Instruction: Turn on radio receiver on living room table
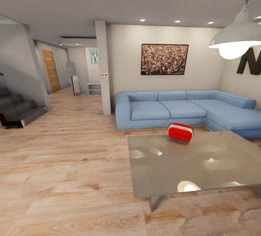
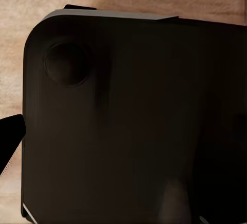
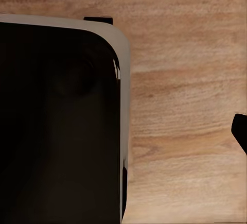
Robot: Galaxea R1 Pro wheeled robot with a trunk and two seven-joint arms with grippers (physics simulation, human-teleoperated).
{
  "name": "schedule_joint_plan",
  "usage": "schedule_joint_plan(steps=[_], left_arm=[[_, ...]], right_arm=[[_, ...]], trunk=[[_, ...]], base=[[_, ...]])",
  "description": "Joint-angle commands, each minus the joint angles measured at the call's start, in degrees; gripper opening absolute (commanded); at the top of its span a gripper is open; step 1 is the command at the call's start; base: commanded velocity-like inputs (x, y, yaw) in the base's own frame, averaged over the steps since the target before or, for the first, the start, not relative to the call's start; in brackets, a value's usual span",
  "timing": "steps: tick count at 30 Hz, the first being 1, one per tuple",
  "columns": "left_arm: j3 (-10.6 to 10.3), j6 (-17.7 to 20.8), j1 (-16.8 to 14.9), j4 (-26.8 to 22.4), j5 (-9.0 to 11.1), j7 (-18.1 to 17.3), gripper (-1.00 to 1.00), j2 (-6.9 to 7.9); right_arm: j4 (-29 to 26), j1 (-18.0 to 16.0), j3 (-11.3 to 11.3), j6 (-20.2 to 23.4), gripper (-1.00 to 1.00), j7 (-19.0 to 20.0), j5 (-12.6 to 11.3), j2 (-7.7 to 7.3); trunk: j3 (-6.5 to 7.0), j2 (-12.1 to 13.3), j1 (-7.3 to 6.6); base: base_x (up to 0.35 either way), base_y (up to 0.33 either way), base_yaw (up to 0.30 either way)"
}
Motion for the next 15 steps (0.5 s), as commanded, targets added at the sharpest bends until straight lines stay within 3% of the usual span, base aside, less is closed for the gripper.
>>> schedule_joint_plan(steps=[1,15], left_arm=[[0.00,0.00,0.00,0.00,0.02,0.00,1.00,0.00],[0.00,-0.01,0.00,0.00,0.02,0.00,1.00,0.00]], right_arm=[[0.00,0.00,0.01,0.00,1.00,0.01,0.00,0.00],[0.00,0.02,-0.01,0.00,1.00,0.02,0.00,0.00]], trunk=[[0.03,0.00,0.00],[0.43,0.00,0.00]], base=[[0.000,0.000,-0.275],[0.000,0.000,-0.275]])
